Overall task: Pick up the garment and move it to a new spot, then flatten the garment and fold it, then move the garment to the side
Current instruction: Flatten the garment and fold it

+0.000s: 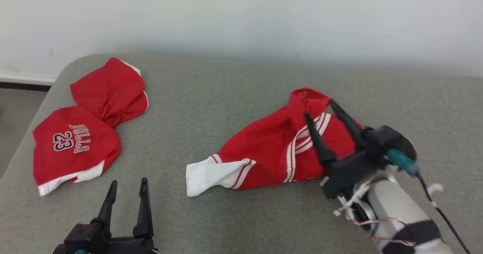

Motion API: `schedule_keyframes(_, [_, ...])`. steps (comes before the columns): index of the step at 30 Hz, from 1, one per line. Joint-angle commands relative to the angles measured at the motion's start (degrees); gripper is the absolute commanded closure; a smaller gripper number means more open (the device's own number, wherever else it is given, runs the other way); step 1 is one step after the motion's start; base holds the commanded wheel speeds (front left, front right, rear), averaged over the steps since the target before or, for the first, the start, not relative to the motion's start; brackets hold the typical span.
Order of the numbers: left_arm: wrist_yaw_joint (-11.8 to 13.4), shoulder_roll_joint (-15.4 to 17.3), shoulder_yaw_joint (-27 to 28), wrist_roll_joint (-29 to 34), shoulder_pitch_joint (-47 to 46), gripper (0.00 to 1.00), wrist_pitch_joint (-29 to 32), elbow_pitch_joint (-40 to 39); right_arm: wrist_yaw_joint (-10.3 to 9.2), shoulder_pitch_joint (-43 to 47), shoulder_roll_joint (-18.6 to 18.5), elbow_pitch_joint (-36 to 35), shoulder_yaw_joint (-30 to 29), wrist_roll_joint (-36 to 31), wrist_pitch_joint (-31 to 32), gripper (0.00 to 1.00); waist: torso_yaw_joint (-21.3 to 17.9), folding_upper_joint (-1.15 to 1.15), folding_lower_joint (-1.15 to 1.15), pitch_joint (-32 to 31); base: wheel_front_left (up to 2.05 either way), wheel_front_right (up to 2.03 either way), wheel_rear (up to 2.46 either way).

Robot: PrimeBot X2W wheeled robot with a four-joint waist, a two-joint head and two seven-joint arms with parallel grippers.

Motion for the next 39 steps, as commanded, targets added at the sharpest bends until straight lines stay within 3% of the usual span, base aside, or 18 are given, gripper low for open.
schedule_keyframes(1, [-0.05,-0.04,0.44,0.40,0.88,0.00,-0.18,-0.27,-0.13,1.85,-0.80,-1.04,-1.24,-0.73,-0.28,0.00,-1.79,0.00,0.00,-0.84,0.00,0.00,0.00])
schedule_keyframes(9, [-0.12,-0.04,1.10,1.20,2.31,0.00,-0.17,-1.31,-0.13,14.70,-2.70,-9.52,-10.76,-3.50,-0.28,0.00,-3.72,0.00,0.00,-1.66,0.00,0.00,0.00])
schedule_keyframes(20, [-0.88,-0.04,1.84,2.77,3.57,0.00,-0.17,-1.81,-0.13,26.48,0.93,-14.50,-20.24,-4.73,-0.17,0.00,-4.77,0.00,0.00,-2.28,0.00,0.00,0.00])
schedule_keyframes(31, [-0.68,-0.03,1.05,2.40,4.15,0.00,-0.17,-2.47,-0.13,26.62,1.41,-14.28,-20.60,-5.73,-0.17,0.00,-4.12,0.00,0.00,-2.00,0.00,0.00,0.00])
schedule_keyframes(39, [-0.35,-0.04,0.19,1.65,2.94,0.00,-0.17,-2.13,-0.13,19.15,-2.61,-8.82,-16.21,-5.99,0.44,0.00,-2.00,0.00,0.00,-1.52,0.00,0.00,0.00])
